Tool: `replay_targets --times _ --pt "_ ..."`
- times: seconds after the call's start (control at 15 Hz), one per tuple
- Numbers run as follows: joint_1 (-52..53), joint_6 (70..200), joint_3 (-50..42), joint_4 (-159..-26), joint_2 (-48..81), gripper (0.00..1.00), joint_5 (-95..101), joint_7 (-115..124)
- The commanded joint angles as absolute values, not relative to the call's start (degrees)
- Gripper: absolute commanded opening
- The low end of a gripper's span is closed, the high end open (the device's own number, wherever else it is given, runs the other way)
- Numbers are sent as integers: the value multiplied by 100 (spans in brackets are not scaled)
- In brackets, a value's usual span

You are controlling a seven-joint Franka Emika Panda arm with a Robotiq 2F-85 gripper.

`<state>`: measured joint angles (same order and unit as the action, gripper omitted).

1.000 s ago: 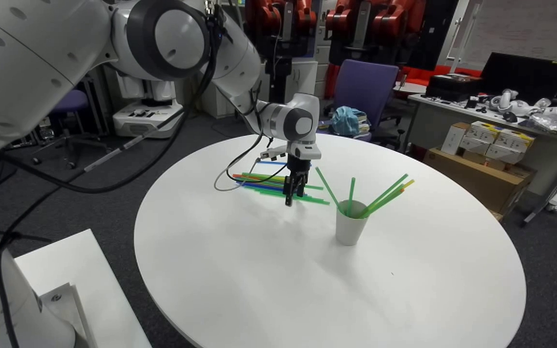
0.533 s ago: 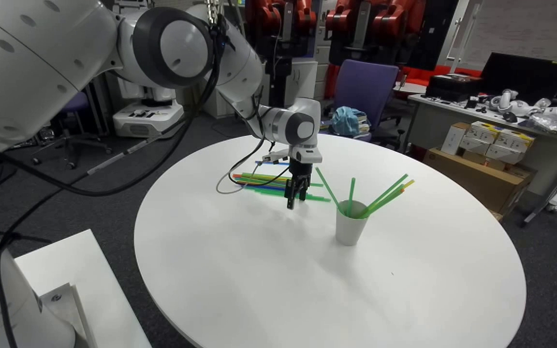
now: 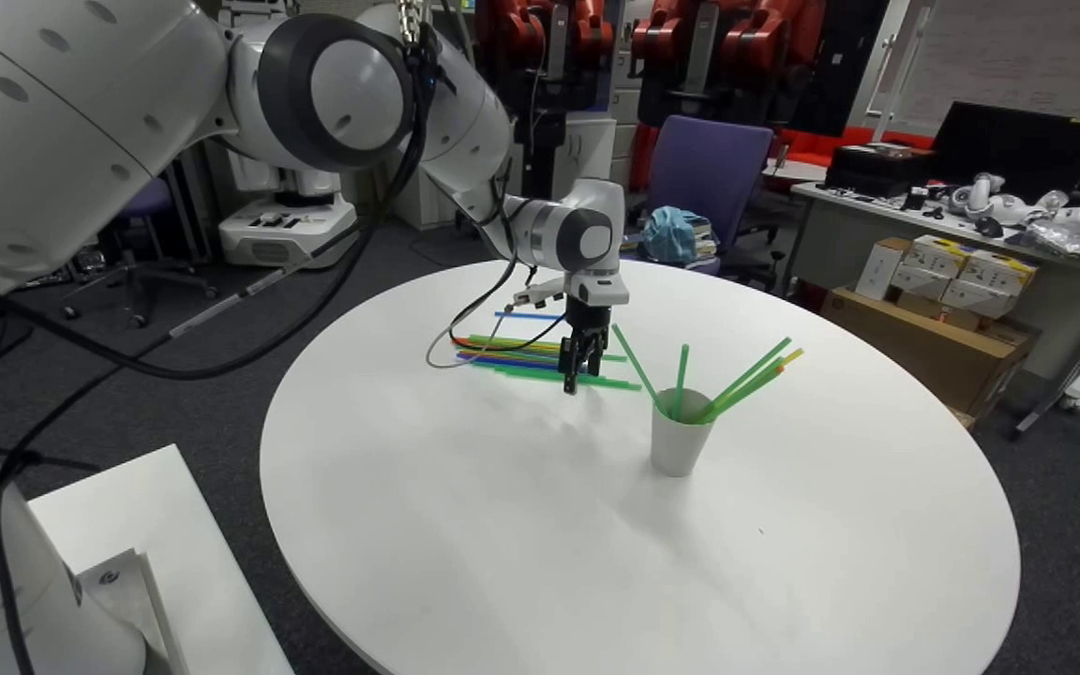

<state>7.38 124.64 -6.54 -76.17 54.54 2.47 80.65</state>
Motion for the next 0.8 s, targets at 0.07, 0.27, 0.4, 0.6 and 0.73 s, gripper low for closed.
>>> replay_targets --times 0.07,0.27,0.4,0.6,0.73 --pt "764 12457 -725 -7537 5434 100 200 8127" --pt "781 12447 -739 -7489 5520 100 221 8160" --pt "789 12452 -744 -7483 5553 100 232 8161" --pt "805 12464 -760 -7479 5590 100 249 8176" --pt "811 12461 -763 -7480 5606 100 255 8178"
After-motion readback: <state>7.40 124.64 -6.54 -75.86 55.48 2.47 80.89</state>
